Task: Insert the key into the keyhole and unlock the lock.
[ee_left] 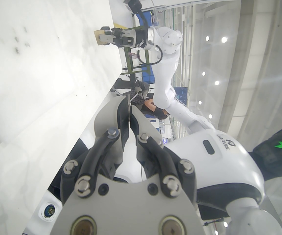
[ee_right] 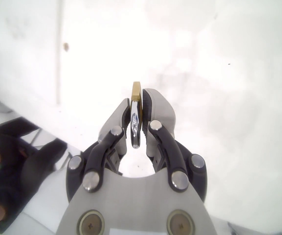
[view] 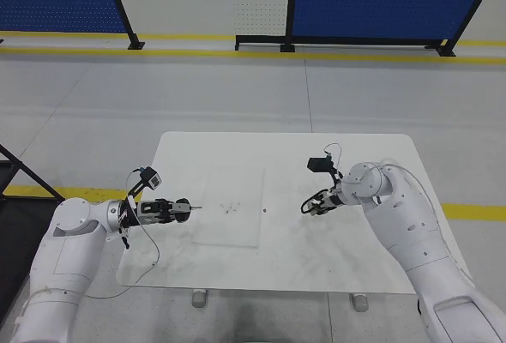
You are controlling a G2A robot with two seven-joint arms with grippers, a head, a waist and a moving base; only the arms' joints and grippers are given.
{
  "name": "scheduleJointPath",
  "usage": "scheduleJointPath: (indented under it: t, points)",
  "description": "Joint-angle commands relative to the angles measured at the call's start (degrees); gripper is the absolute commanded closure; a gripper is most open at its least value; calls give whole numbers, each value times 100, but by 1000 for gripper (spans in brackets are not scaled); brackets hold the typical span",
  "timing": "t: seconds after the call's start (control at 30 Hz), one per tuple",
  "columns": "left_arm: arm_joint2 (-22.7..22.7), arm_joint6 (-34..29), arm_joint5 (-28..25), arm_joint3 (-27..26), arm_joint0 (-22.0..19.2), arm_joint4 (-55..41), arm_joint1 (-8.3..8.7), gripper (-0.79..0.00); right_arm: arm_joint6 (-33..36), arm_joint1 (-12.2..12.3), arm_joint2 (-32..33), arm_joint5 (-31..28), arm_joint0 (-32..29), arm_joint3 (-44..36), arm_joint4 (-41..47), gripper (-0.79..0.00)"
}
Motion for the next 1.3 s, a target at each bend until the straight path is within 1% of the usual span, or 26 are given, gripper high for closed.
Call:
scheduleJointPath:
  t: [0.0,0.13,0.27,0.33,0.57,0.67,0.7,1.17,1.27]
  points:
    - [0,0,0,0,0,0,0,0,-41,74,406,-171,-205,-98,558,0]
    - [0,0,0,0,0,0,0,0,-81,189,1007,-438,-670,-379,1546,0]
    - [0,0,0,0,0,0,0,0,-114,240,1378,-545,-1079,-695,2548,0]
    - [0,0,0,0,0,0,0,0,-145,253,1504,-592,-1260,-860,3023,0]
    - [0,0,0,0,0,0,0,0,-270,310,1774,-829,-1727,-1434,4026,0]
    - [0,0,0,0,0,0,0,0,-116,328,1794,-865,-1864,-1616,4460,0]
    - [0,0,0,0,0,0,0,0,-30,336,1785,-825,-1872,-1619,4546,0]
    - [0,0,0,0,0,0,0,0,-30,336,1785,-825,-1872,-1619,4546,0]
    - [0,0,0,0,0,0,0,0,-275,324,1713,-888,-2042,-1692,4718,0]
